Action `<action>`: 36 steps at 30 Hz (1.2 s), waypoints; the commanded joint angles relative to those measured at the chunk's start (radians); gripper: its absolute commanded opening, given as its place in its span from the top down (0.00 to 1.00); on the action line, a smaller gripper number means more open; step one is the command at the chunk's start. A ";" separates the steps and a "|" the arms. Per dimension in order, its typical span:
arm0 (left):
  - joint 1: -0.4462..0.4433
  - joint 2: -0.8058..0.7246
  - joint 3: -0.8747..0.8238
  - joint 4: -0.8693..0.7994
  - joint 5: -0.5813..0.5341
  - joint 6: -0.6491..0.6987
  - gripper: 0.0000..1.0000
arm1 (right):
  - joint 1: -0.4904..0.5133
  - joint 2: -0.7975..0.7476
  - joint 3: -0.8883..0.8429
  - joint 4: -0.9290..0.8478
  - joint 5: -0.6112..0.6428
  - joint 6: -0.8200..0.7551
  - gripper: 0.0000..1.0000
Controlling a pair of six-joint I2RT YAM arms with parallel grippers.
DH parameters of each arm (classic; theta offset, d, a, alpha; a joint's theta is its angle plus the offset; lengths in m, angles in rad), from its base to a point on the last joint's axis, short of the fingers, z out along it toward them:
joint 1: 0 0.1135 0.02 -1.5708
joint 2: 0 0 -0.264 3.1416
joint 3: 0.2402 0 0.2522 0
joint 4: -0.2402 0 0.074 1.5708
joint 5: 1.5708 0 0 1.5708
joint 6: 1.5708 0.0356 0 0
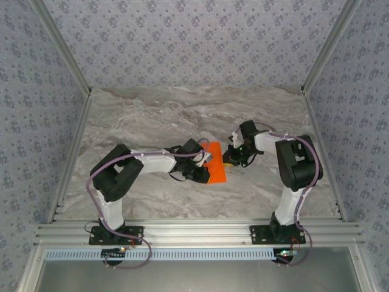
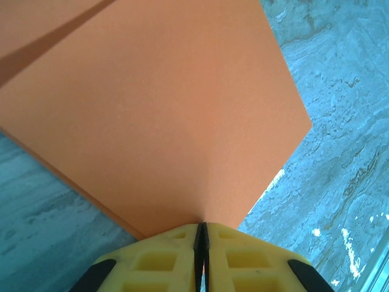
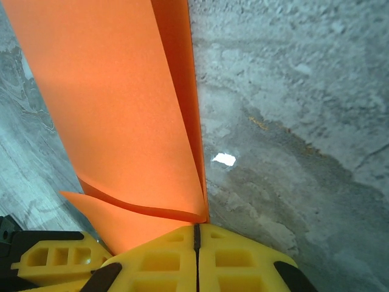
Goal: Fold a paper plane with a square sheet of paper (fold left side to right side)
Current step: Fold the paper at the center of the table.
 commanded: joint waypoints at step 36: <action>-0.027 -0.111 -0.132 -0.151 -0.053 0.033 0.87 | 0.049 0.028 -0.009 0.030 0.045 0.008 0.95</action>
